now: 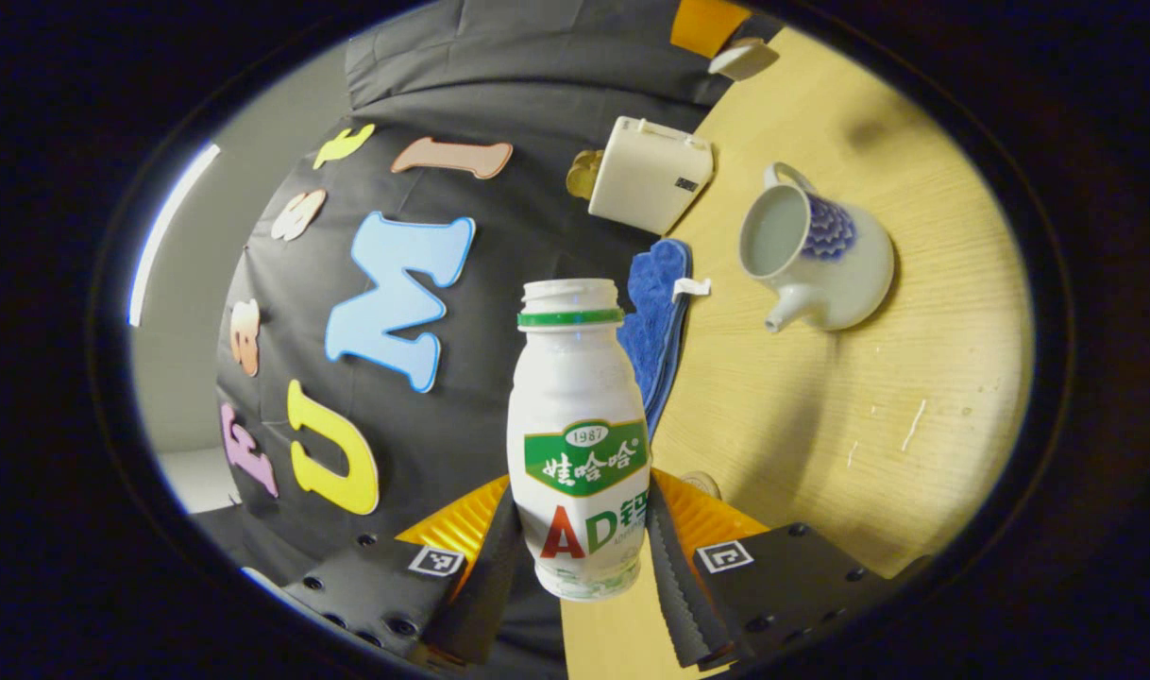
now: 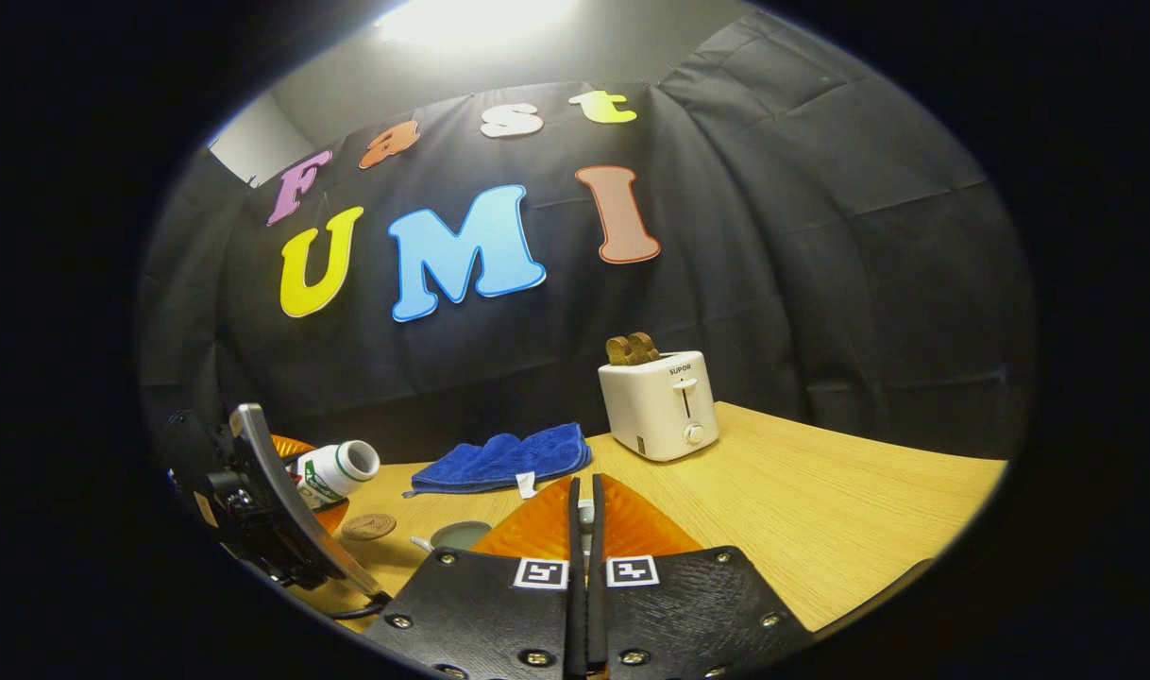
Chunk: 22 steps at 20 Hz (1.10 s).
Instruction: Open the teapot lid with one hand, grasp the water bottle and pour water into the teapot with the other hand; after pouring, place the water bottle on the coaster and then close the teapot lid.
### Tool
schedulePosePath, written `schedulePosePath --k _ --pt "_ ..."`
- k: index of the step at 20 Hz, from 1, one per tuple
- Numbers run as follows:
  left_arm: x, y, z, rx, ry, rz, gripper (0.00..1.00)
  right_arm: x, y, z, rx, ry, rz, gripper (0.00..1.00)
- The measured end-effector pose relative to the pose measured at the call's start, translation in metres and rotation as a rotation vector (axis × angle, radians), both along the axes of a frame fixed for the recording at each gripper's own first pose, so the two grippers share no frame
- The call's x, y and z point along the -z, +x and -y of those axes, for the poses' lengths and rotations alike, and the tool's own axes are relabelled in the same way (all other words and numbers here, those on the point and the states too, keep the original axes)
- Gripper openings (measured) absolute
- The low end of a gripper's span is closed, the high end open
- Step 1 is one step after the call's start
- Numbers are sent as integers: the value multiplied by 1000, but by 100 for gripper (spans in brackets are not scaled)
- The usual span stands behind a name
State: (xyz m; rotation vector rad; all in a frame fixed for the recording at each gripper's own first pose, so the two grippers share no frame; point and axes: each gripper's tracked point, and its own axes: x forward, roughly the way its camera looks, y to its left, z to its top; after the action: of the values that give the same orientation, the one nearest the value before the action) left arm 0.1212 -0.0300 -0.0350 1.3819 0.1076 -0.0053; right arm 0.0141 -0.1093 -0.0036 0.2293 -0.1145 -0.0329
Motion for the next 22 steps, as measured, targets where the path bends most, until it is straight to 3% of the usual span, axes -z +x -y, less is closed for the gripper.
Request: schedulePosePath --k 7,8,10,18,19,22 --pt "-6 5 14 30 158 14 79 -4 -2 0 -3 2 13 0" --pt "-8 6 16 34 182 20 70 -3 -2 1 -3 4 13 0" --pt "-11 7 19 42 218 24 79 -3 -2 0 -7 6 10 1" --pt "-22 12 26 60 347 41 75 -2 -3 0 -8 7 10 1" --pt "-23 12 26 61 362 45 79 -3 -3 0 -9 7 10 1" --pt "-26 13 30 69 387 50 79 -3 -3 -1 -9 3 9 1"
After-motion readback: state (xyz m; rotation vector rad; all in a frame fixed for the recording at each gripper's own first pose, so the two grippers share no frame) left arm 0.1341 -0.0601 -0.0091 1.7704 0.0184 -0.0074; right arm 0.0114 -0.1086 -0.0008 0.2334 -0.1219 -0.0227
